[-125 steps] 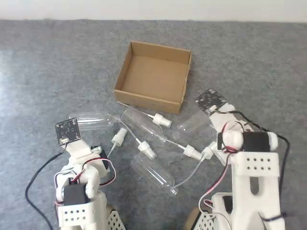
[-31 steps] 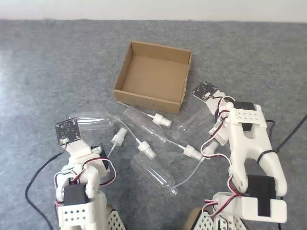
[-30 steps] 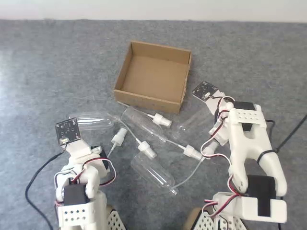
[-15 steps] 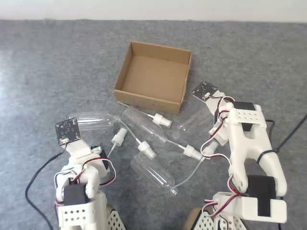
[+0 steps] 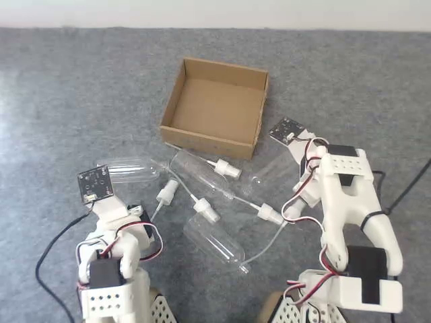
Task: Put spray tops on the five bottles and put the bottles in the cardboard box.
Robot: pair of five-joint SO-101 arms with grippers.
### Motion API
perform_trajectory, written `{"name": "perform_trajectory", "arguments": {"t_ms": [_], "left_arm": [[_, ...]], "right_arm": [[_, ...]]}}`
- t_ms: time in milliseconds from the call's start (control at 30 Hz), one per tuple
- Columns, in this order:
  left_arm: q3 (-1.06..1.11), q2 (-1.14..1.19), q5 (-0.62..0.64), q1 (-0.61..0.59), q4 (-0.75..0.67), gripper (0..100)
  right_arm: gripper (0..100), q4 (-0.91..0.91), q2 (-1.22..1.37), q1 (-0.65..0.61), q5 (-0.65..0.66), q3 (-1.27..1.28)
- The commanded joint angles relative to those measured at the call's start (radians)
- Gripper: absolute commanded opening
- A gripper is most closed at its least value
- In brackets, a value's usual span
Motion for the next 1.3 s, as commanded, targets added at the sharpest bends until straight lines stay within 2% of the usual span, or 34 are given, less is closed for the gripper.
{"name": "perform_trajectory", "arguments": {"t_ms": [0,200,467,833,967,1267], "left_arm": [[-0.012,-0.014,0.006,-0.003,0.003,2],[-0.012,-0.014,0.006,-0.003,0.003,2],[-0.012,-0.014,0.006,-0.003,0.003,2],[-0.012,-0.014,0.006,-0.003,0.003,2],[-0.012,-0.014,0.006,-0.003,0.003,2],[-0.012,-0.014,0.006,-0.003,0.003,2]], "right_arm": [[26.2,-0.008,-0.008,-0.004,0.008,-0.006],[15.2,-0.013,-0.019,-0.007,0.008,-0.008],[14.4,0.073,-0.068,-0.005,0.008,-0.037],[14.4,0.282,-0.4,-0.018,-0.051,-0.051],[14.4,0.349,-0.51,-0.068,-0.068,-0.048],[14.3,0.344,-0.687,-0.271,-0.258,-0.051]]}}
